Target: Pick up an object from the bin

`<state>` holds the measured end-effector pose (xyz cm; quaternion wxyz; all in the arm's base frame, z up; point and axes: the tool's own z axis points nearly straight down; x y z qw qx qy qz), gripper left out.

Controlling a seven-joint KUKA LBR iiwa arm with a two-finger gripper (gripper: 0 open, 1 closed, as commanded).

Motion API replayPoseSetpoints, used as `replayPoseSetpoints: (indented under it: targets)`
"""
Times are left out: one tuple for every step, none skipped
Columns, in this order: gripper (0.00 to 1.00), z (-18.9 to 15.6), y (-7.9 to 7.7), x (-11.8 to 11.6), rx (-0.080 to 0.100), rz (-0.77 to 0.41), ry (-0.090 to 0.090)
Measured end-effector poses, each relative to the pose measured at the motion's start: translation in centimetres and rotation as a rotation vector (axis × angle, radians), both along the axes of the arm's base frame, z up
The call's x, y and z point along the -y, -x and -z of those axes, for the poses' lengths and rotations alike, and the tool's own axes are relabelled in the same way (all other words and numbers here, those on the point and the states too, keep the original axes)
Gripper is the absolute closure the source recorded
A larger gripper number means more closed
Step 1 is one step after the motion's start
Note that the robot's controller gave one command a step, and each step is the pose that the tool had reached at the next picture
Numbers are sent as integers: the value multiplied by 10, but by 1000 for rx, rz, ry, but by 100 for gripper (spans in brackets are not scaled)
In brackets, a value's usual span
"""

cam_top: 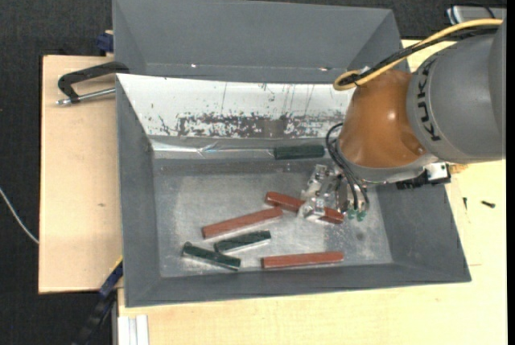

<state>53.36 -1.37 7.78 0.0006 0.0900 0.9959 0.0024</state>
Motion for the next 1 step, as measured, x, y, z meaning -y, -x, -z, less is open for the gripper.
replayPoseSetpoints:
  targets:
    - [100, 0, 0, 0, 0, 0, 0]
